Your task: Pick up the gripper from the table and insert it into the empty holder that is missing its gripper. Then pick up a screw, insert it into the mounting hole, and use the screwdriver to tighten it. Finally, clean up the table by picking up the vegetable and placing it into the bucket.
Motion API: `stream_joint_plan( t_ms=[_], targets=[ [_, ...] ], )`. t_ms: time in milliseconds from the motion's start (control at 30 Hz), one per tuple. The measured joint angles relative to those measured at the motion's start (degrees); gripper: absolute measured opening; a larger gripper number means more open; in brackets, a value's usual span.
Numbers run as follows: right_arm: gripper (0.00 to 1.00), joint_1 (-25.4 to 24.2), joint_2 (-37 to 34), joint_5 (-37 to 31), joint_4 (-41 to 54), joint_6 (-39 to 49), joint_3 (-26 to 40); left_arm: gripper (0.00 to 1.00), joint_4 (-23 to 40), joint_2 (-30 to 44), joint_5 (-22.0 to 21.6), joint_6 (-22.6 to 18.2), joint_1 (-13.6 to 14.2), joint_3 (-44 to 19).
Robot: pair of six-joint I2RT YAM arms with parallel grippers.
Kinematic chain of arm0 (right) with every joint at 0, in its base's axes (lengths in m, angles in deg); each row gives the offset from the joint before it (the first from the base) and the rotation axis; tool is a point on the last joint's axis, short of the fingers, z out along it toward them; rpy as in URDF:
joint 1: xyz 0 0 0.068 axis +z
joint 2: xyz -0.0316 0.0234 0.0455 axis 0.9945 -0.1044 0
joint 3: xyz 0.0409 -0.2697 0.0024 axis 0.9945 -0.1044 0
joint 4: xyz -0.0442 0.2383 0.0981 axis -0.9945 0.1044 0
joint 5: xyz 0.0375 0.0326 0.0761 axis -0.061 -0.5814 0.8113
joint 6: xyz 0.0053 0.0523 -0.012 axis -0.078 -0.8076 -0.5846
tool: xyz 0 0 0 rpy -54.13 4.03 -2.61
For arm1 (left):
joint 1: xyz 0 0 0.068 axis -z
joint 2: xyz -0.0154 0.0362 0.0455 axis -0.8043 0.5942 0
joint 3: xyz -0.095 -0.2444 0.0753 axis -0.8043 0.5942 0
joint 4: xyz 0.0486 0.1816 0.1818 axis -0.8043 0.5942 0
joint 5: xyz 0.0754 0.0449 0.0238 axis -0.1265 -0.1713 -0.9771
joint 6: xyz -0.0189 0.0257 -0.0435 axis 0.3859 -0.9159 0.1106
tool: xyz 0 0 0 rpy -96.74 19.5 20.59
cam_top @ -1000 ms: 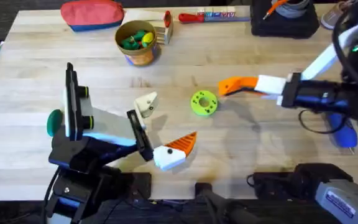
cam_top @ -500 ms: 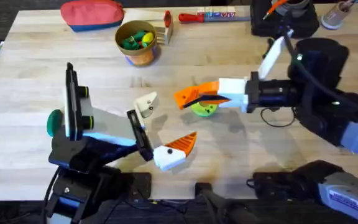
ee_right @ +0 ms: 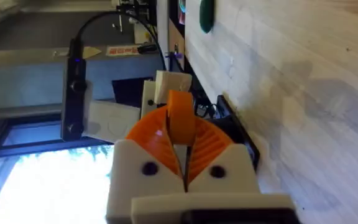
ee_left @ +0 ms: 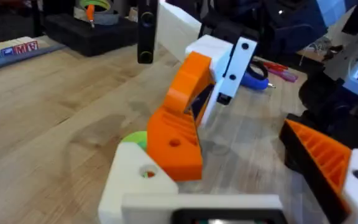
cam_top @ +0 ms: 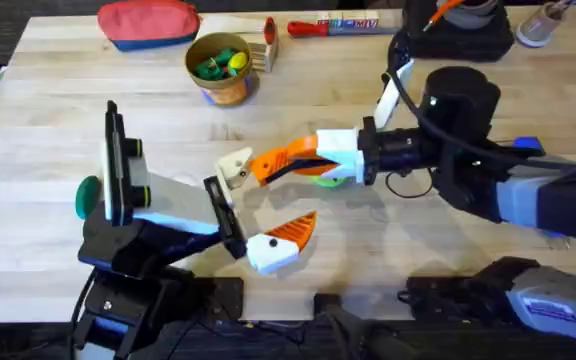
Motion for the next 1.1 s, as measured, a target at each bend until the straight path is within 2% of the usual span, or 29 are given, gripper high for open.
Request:
stream_joint_plan(
  t_ms=[533,700,900,1100],
  targets=[
    [0.003,0.6,-0.8,0.0,-5.1,-5.1,0.0,0.988,0.0,0.0,0.0,-0.1,-0.2,0.0],
    [0.003,1.3,-0.9,-1.8,-5.2,-6.1,-0.2,0.988,0.0,0.0,0.0,0.0,-0.2,0.0],
    [0.003,6.2,-2.3,-9.9,-6.1,-6.4,-0.2,0.988,0.0,0.0,-0.1,0.3,-0.2,0.0],
    [0.003,14.3,-2.3,-23.1,-6.9,-6.7,-0.2,0.987,0.0,0.0,-1.1,1.1,-0.6,0.0]
  ],
)
